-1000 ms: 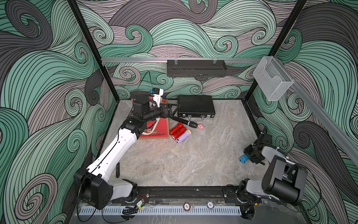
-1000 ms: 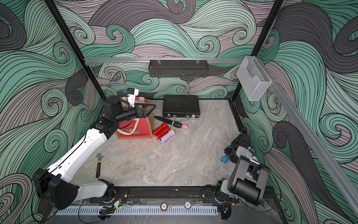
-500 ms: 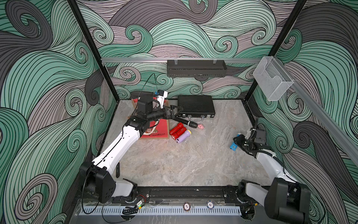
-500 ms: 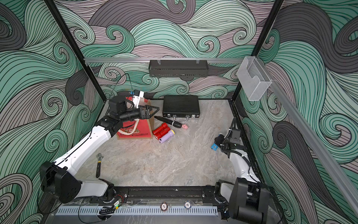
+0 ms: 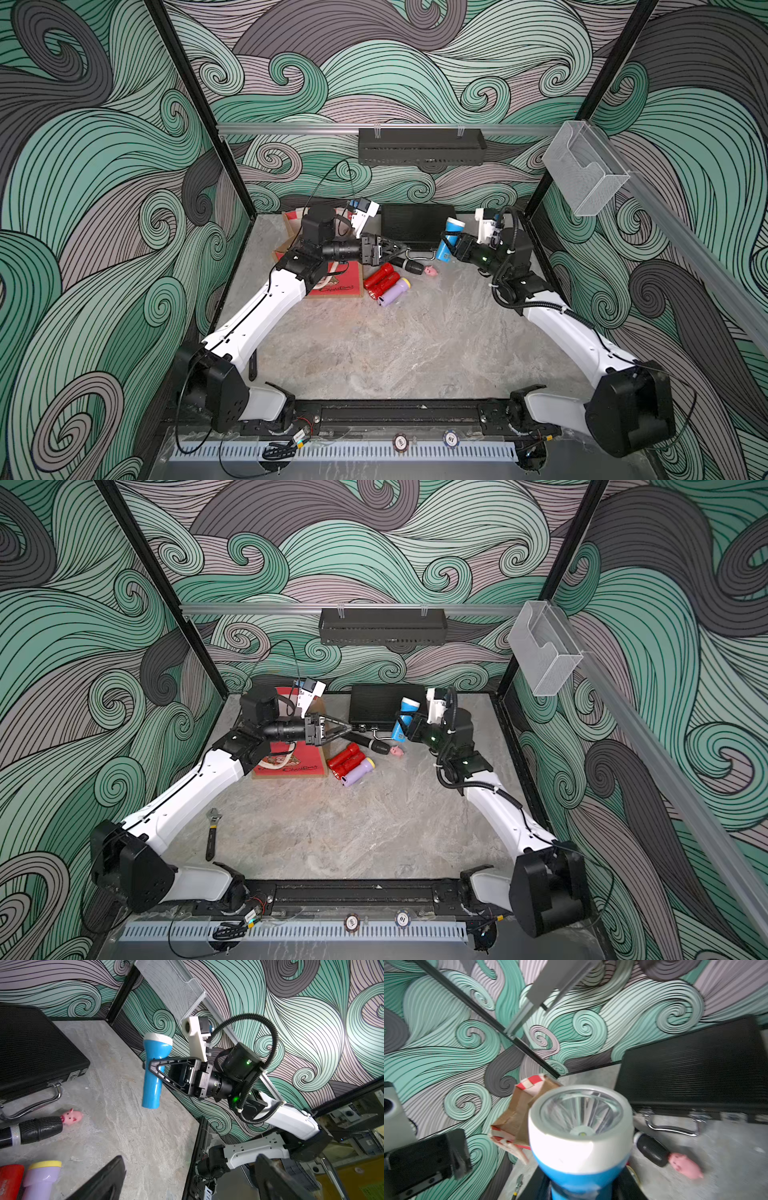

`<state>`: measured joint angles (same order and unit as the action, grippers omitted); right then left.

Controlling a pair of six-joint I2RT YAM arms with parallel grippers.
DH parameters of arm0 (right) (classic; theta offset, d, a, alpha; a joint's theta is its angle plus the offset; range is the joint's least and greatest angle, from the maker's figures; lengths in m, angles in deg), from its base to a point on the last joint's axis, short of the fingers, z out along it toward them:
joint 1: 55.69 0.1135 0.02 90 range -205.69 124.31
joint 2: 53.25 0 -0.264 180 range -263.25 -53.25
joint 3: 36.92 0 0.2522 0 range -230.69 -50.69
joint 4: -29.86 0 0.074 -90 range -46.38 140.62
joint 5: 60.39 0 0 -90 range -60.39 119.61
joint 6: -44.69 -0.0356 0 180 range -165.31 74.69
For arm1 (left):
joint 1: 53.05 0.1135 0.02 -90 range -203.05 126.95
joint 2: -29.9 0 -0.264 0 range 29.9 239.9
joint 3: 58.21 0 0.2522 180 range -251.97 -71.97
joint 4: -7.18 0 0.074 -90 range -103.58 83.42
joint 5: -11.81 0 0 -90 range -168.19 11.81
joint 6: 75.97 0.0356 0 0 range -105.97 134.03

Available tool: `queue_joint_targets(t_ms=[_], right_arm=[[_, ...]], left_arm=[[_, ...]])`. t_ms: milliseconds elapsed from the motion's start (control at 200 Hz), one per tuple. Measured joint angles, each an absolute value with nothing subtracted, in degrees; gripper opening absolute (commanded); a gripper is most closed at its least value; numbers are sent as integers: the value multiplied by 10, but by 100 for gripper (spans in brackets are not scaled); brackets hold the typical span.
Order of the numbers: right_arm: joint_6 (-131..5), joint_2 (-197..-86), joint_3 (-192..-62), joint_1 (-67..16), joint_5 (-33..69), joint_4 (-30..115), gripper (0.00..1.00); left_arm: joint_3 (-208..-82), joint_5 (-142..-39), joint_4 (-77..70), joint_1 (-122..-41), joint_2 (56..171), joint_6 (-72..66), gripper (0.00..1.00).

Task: Put the flashlights into the tote bags
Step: Pick up the flashlight from the center of the board.

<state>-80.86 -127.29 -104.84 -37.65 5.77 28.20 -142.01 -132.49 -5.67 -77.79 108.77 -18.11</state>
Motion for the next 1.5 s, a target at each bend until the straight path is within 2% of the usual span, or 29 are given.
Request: queue_joint_targets(t_ms=[170, 270, 345, 621, 1036, 1106, 1382, 1447, 1502], right_arm=[[-824, -1296, -1089, -317, 48, 241, 0], [-839, -1291, -1096, -298, 47, 222, 0], [-854, -1286, -1096, -291, 52, 213, 0], [-898, -1283, -1093, -262, 72, 210, 0], [-926, -1285, -1090, -248, 77, 181, 0], [-929, -1288, -1089, -247, 77, 175, 0], [-937, -1294, -1072, -245, 88, 168, 0], [-935, -1294, -1072, -244, 89, 169, 8], [-934, -1294, -1072, -244, 90, 171, 22]], left_arm=[[-1420, -1328, -43, -783, 1088, -190, 93], [-1420, -1312, -43, -783, 1088, -184, 82], [-1420, -1291, -40, -783, 1088, -176, 78], [-1421, -1221, -26, -795, 1090, -146, 77], [-1434, -1196, -18, -832, 1134, -120, 64], [-1435, -1191, -18, -833, 1141, -119, 57], [-1443, -1188, -19, -837, 1153, -111, 14], [-1443, -1187, -20, -837, 1153, -109, 7], [-1443, -1184, -23, -837, 1153, -107, 2]])
